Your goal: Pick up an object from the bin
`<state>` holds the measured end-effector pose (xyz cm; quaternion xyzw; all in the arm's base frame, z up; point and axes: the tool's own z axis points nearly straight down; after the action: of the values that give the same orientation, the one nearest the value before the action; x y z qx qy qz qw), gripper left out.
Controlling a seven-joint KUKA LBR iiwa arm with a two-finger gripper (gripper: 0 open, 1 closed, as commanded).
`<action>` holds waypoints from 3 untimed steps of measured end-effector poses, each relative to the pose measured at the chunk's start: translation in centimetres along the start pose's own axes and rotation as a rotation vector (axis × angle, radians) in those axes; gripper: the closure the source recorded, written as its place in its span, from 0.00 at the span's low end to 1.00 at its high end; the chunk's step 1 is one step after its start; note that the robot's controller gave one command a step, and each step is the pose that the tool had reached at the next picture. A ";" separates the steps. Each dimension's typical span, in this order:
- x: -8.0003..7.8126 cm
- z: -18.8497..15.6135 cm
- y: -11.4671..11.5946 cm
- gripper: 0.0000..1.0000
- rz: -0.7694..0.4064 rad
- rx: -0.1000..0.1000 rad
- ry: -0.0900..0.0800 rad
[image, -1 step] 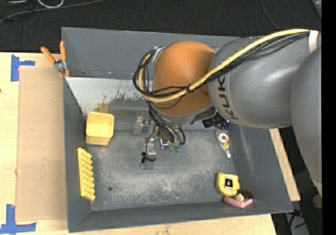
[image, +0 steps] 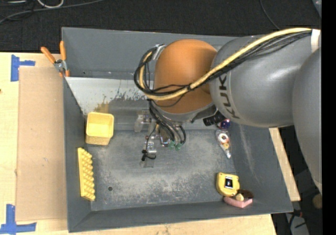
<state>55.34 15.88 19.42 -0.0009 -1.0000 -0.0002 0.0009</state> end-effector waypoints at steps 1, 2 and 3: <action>-5.0 8.3 3.4 0.00 0.046 -0.003 -0.006; -6.6 8.0 6.4 0.00 -0.159 0.008 -0.004; -7.0 7.7 7.4 0.00 -0.068 0.008 -0.013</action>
Offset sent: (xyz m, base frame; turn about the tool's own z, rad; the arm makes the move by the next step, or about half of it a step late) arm 0.0681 0.0752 -0.0722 -0.1708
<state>62.36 23.24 11.67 0.0329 -0.9994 0.0040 -0.0054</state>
